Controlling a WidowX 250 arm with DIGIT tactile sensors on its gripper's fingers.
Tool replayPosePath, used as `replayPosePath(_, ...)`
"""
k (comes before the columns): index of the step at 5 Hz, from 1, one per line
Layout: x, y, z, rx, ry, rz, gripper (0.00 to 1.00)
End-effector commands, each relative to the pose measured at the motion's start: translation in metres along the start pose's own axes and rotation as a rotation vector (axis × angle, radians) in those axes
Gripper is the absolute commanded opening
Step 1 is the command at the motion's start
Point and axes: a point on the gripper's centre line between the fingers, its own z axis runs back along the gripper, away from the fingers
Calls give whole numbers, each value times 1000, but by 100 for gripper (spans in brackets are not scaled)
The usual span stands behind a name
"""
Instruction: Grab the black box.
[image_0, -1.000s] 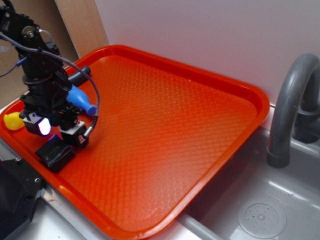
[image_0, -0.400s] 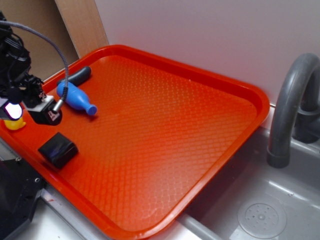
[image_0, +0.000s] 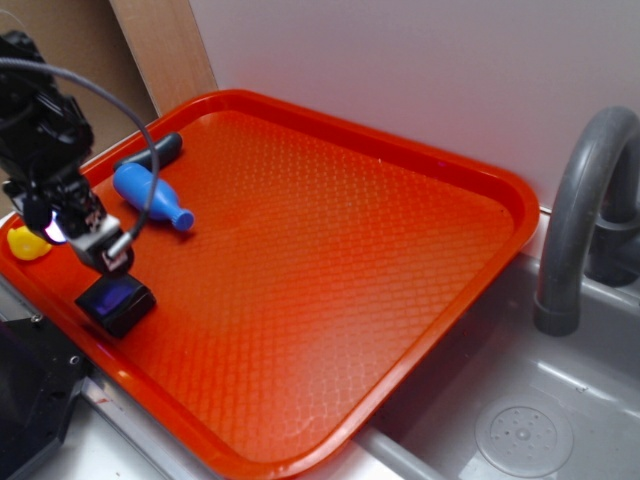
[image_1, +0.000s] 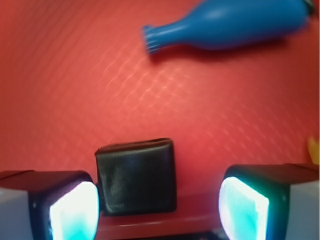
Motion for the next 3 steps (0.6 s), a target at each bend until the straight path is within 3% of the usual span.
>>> replayPosePath(1,-26,-14,-13,54,48,-199,100)
replayPosePath(3,-27,-19,-32,92,108,-167,100)
